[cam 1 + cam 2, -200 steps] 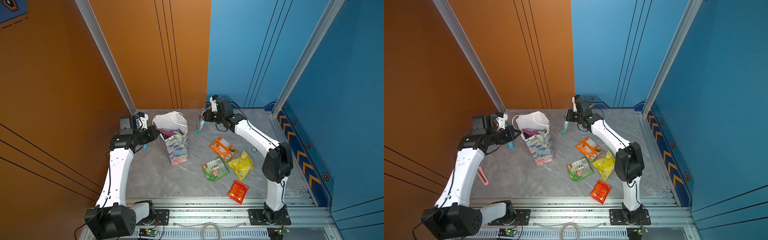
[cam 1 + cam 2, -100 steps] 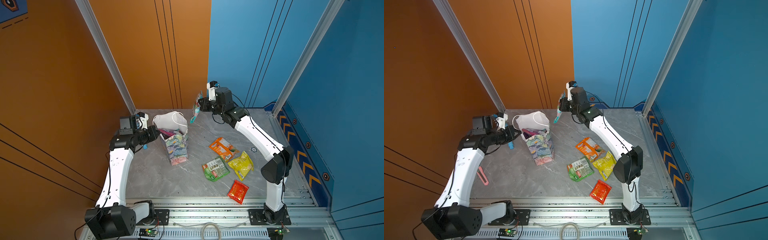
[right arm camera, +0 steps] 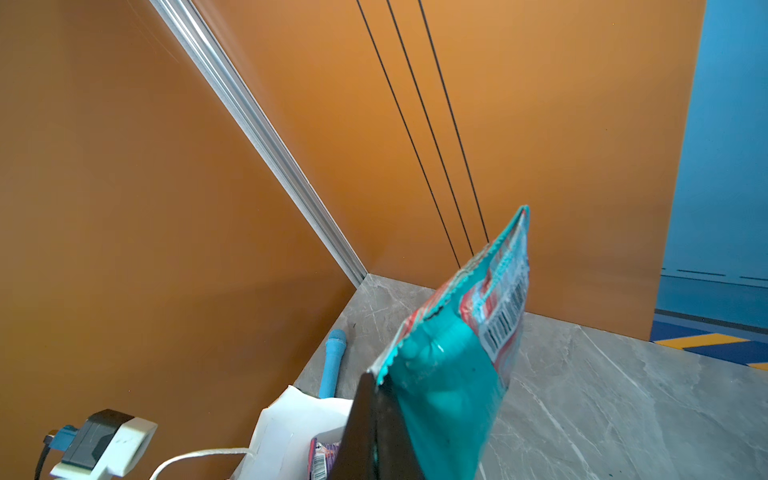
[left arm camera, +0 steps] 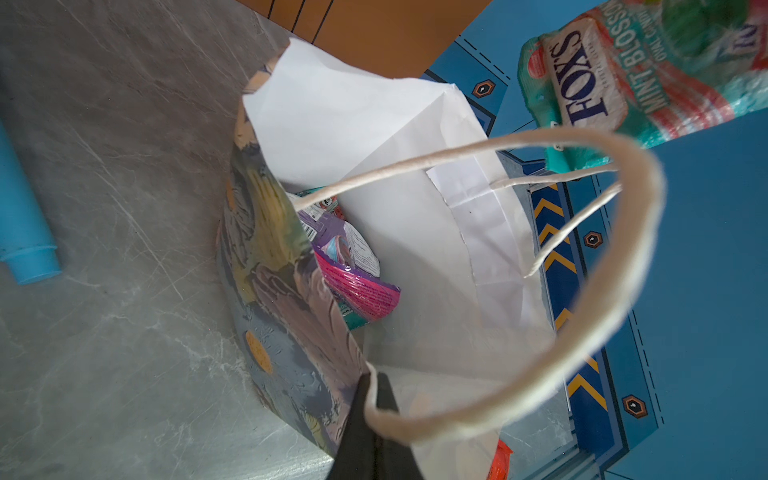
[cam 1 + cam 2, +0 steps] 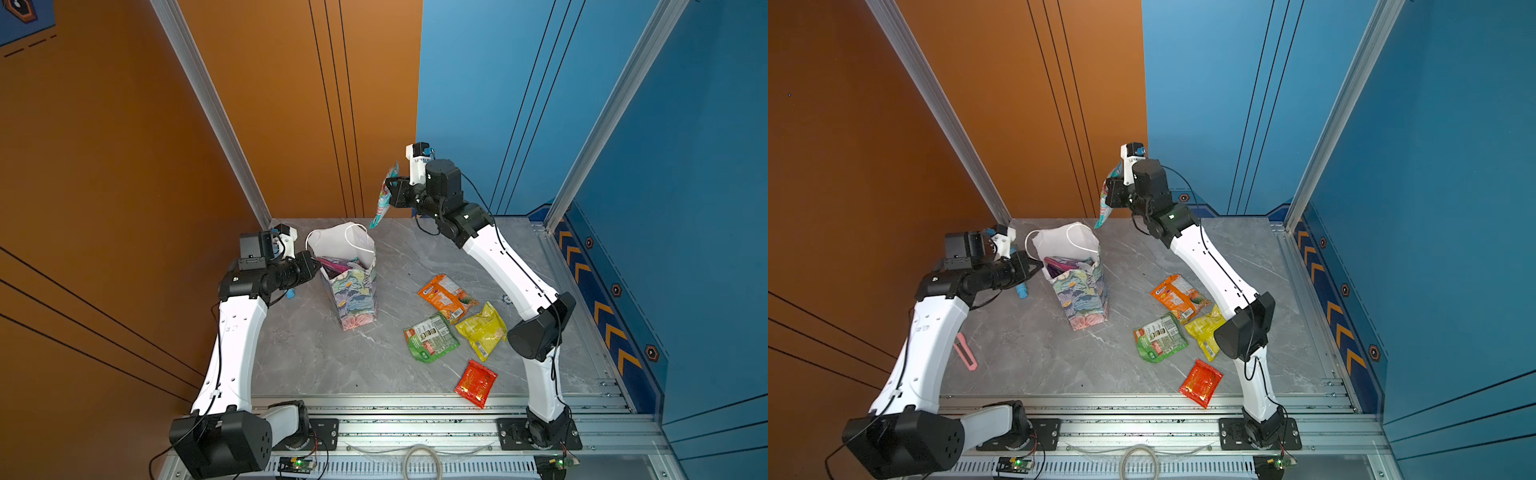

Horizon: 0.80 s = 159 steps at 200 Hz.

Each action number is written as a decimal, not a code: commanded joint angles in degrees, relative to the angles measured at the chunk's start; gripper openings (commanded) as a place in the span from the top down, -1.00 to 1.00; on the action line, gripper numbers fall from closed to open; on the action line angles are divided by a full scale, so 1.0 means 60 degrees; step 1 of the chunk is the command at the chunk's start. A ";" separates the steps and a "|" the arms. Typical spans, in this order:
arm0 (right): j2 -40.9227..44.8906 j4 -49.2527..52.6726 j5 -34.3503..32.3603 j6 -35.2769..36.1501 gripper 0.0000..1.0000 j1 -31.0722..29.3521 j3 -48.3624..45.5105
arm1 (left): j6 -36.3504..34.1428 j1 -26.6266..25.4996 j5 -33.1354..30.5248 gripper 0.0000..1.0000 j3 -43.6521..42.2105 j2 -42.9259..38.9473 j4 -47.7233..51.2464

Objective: Place the snacks into the paper bag
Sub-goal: 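Lift the teal Mint Blossom bag and carry it toward the paper bag, then lower the teal bag into the paper bag and open the right gripper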

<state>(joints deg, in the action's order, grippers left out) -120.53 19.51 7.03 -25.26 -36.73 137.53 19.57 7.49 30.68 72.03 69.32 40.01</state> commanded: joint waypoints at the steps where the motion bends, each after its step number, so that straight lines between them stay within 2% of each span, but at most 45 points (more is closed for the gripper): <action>1: -0.0212 -0.0351 -0.0093 0.0225 1.00 -0.0171 0.0745 | -0.0033 0.0045 0.0414 1.00 -0.0008 -0.0128 -0.0251; 56: -0.0344 -0.1305 -0.0093 0.0238 1.00 -0.0499 0.0925 | -0.0025 0.0042 0.0459 1.00 -0.0044 -0.0142 -0.0271; 79: -0.0534 -0.1435 0.0039 0.0298 1.00 -0.0937 0.1293 | -0.0039 0.0039 0.0445 1.00 -0.0065 -0.0178 -0.0267; 159: -0.0728 -0.0835 0.1459 0.0475 1.00 -0.1386 0.1537 | -0.0010 0.0044 0.0439 1.00 -0.0067 -0.0237 -0.0267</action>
<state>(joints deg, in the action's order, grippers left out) -125.05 14.57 11.70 -24.60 -44.34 144.81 19.57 7.49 30.72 71.96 69.32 40.01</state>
